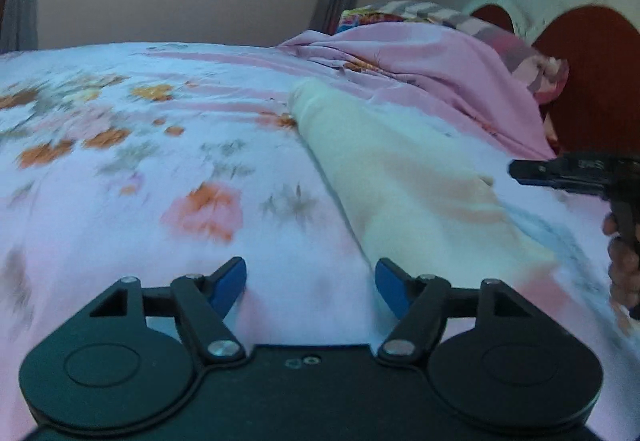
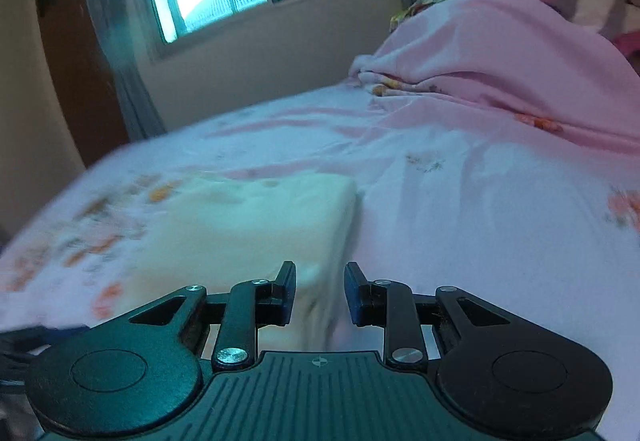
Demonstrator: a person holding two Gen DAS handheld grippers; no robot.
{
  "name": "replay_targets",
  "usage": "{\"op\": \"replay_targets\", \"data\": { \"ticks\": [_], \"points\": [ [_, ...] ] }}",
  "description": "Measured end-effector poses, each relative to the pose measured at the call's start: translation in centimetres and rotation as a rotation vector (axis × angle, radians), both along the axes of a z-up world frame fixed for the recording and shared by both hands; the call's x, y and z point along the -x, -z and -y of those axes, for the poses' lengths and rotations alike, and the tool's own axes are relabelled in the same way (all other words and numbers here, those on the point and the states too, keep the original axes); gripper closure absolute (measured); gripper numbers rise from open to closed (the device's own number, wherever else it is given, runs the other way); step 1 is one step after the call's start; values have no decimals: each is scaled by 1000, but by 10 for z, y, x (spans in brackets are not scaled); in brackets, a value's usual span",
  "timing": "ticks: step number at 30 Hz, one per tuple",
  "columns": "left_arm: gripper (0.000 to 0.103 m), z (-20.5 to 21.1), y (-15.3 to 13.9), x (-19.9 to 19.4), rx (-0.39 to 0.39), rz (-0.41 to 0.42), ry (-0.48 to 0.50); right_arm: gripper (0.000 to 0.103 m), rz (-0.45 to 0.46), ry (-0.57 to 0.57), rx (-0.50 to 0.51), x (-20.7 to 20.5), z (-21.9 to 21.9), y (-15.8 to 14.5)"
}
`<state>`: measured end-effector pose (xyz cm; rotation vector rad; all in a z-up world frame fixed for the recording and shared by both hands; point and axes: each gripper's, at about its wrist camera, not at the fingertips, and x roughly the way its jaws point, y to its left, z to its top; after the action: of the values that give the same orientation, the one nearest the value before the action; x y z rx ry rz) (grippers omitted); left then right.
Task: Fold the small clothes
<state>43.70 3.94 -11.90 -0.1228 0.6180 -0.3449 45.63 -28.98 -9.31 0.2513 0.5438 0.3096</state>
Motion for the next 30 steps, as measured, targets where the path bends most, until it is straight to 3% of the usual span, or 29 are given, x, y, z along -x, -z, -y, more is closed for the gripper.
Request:
{"op": "replay_targets", "data": {
  "ticks": [3, 4, 5, 6, 7, 8, 10, 15, 17, 18, 19, 20, 22, 24, 30],
  "points": [
    [25, 5, -2, 16, 13, 19, -18, 76, 16, -25, 9, 38, -11, 6],
    [23, 13, 0, 10, -27, -12, -21, 76, -12, -29, 47, 42, -20, 16],
    [25, 19, 1, 1, -66, -47, -21, 76, -94, -22, 115, 37, -30, 30],
    [30, 19, -3, -3, -67, -45, -33, 76, -134, -18, 117, 33, -31, 40],
    [34, 17, -11, -5, -43, -14, -37, 76, -129, -3, 82, 33, -26, 35],
    [31, 14, -21, -7, -20, 40, -24, 76, -105, 17, 60, 33, -22, 25],
    [26, 18, -36, -23, -53, 97, -22, 76, 24, 22, 37, 32, -17, -1],
    [22, 40, -36, -89, -89, 59, -41, 76, 55, 17, 75, -29, -31, -24],
    [4, 51, -27, -107, -147, 43, -47, 76, 25, -8, 87, -59, -38, -16],
    [3, 58, -20, -115, -186, 21, -40, 76, -2, -16, 114, -73, -43, -7],
    [1, 59, -14, -119, -186, 0, -38, 71, -59, -16, 167, -89, -46, 6],
    [1, 57, -10, -122, -160, -11, -40, 48, -125, -19, 201, -100, -48, 23],
    [1, 56, -5, -124, -145, -14, -34, 29, -94, 32, 188, -104, -39, 35],
    [1, 55, -3, -123, -146, -3, -25, 29, -120, 37, 85, -106, -22, 42],
    [1, 56, -4, -121, -158, 5, -24, 29, -100, 37, 116, -100, -25, 38]
  ]
}}
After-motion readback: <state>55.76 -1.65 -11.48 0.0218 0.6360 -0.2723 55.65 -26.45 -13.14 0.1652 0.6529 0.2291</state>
